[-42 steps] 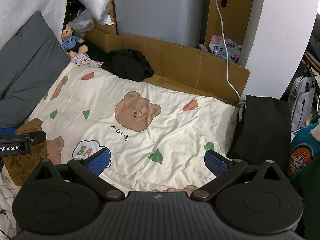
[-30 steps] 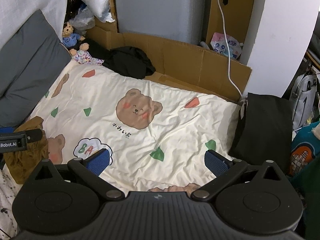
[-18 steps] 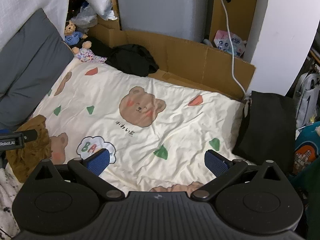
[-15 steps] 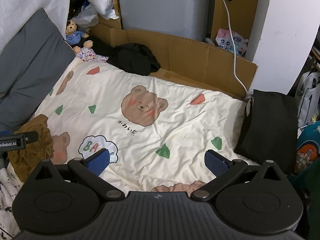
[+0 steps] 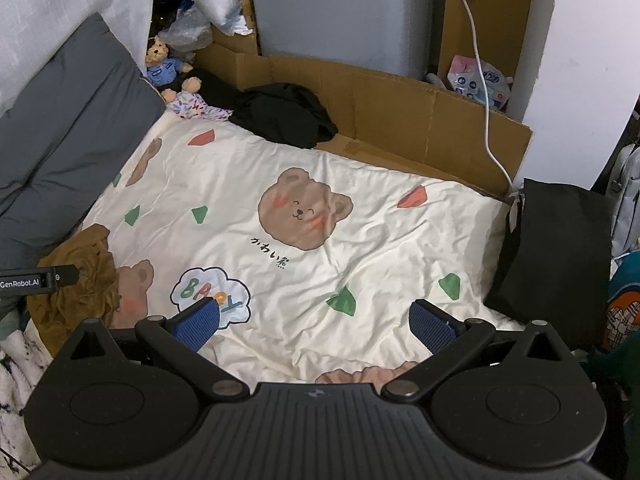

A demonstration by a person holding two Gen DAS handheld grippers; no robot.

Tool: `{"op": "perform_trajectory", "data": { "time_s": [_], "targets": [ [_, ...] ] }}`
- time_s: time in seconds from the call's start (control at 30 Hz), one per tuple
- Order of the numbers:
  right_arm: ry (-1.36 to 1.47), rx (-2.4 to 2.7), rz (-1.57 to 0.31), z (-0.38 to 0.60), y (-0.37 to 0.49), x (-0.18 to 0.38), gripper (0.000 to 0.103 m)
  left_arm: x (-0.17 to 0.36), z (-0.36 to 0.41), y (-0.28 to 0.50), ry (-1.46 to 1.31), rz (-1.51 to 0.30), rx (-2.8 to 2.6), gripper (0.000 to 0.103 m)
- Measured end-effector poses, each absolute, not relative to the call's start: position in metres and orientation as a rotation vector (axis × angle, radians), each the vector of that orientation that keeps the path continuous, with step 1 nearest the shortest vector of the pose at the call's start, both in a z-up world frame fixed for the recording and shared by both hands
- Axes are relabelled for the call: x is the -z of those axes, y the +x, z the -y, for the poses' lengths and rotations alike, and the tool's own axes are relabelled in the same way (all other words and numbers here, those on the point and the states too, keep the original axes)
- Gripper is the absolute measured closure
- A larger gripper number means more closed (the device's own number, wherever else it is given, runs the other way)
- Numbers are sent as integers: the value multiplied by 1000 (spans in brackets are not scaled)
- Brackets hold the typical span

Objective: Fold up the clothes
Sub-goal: 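Move both grippers toward the crumpled brown garment on the bed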

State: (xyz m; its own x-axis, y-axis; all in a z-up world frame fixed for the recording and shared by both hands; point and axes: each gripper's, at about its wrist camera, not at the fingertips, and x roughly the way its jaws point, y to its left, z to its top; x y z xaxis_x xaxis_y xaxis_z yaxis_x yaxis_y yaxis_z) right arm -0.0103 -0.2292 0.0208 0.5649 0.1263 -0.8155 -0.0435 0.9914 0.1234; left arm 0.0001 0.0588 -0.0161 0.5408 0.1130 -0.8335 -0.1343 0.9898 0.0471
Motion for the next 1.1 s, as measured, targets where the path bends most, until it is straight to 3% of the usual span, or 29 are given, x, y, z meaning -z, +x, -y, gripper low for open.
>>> {"op": "perform_trajectory", "data": {
  "time_s": [0.47, 1.1],
  "targets": [
    [178, -178, -940, 237, -7, -26, 0, 19, -109, 3, -158, -1045, -207, 0],
    [223, -220, -932, 225, -2, -31, 0, 7, -132, -9, -35, -1020, -286, 0]
  ]
}}
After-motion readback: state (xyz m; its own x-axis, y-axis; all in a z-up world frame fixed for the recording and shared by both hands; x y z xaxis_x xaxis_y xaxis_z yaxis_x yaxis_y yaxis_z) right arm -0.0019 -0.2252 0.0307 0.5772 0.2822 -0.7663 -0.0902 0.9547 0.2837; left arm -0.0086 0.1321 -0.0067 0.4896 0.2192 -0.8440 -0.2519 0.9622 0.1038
